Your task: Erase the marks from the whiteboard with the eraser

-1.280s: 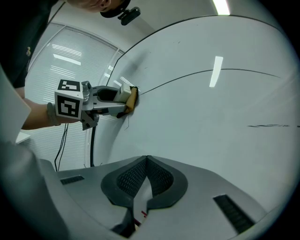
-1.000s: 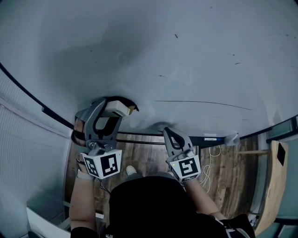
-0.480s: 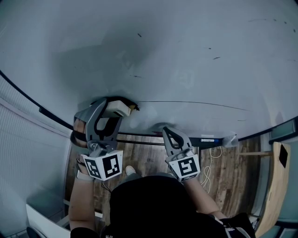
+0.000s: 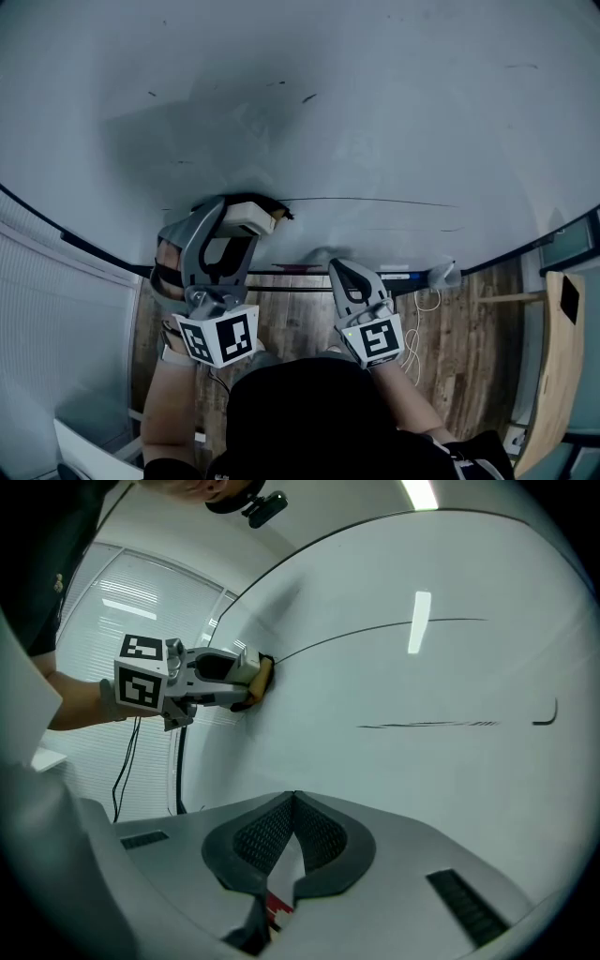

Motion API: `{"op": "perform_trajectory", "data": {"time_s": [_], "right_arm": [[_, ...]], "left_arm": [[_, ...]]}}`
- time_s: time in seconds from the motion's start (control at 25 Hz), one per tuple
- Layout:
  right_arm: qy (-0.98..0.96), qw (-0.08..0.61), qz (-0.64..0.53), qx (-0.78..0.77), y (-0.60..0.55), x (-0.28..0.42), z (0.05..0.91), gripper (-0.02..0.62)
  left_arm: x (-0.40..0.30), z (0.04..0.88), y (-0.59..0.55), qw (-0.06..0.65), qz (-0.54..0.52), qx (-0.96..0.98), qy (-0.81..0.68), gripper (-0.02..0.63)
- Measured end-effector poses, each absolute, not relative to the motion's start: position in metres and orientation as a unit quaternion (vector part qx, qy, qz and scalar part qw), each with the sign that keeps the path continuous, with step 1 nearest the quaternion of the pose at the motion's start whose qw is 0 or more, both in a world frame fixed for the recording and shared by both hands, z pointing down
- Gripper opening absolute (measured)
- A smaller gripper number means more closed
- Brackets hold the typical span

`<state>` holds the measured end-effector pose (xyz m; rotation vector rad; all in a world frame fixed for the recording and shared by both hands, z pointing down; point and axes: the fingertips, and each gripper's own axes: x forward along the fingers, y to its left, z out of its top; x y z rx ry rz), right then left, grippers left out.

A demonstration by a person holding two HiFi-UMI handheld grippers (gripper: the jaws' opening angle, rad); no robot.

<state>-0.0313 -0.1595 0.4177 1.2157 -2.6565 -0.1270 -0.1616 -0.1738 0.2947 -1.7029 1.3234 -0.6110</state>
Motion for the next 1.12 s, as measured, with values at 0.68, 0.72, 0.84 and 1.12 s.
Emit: {"op": "perform_trajectory", "data": {"time_s": [0.68,0.72,0.84,1.12], "right_arm": [[-0.866,0.115,-0.039,0.485,-0.144,0.112,0.414,0.028],[-0.864,0.115,-0.039,0.488,-0.143,0.117,0.414,0.028],[-0.862,0.114,-0.043,0.493,-0.141,0.129,0.412,0.028],[-0.859,0.117,-0.030,0.497,-0.144,0.132,0.415,0.028]], "left_arm": [[-0.002,0.273,-0.182,0.479,-0.199,-0.698,0.494,0.264],[0.008,0.272,-0.182,0.484,-0.198,-0.698,0.489,0.264],[0.033,0.271,-0.183,0.496,-0.200,-0.697,0.478,0.264],[0.050,0.273,-0.182,0.518,-0.203,-0.700,0.448,0.264]]}}
